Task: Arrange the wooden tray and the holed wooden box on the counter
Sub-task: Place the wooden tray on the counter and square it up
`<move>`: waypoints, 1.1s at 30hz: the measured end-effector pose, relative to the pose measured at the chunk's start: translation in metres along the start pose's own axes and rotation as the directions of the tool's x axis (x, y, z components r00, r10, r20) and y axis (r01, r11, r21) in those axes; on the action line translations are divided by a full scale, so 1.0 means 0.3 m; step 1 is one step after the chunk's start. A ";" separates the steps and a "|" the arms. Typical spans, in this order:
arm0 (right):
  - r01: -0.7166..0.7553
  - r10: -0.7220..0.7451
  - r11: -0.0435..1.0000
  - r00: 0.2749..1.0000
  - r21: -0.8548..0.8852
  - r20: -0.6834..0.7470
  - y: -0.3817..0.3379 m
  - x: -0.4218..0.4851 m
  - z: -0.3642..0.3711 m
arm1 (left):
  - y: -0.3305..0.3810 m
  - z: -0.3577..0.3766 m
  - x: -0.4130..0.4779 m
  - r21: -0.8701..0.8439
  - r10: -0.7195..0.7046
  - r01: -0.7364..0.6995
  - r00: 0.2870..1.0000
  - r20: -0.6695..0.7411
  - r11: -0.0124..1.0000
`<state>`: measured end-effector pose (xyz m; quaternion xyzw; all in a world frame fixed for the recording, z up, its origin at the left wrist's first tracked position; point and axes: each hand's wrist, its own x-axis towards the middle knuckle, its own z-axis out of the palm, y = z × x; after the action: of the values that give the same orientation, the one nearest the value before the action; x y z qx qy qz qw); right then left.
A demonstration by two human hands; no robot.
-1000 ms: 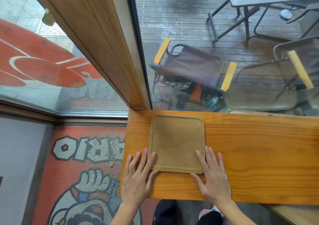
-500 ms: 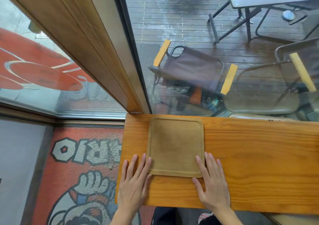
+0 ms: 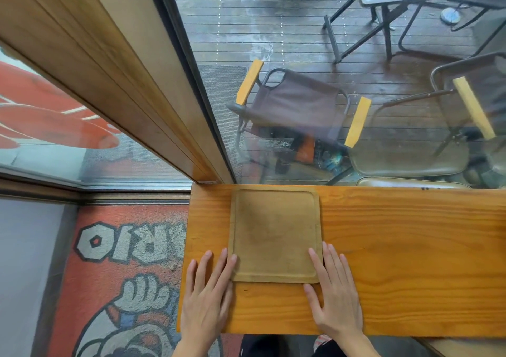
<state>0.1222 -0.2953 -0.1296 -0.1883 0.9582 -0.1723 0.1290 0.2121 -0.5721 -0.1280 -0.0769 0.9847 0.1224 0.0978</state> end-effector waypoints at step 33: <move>-0.035 0.035 0.999 0.992 0.003 -0.125 -0.001 0.002 0.010 | 0.014 0.059 0.054 0.129 0.240 -0.216 0.946 -0.219 0.968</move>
<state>0.1228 -0.2967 -0.1324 -0.1604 0.9675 -0.1819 0.0718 0.1987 -0.5657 -0.1472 0.0288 0.9966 0.0718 -0.0294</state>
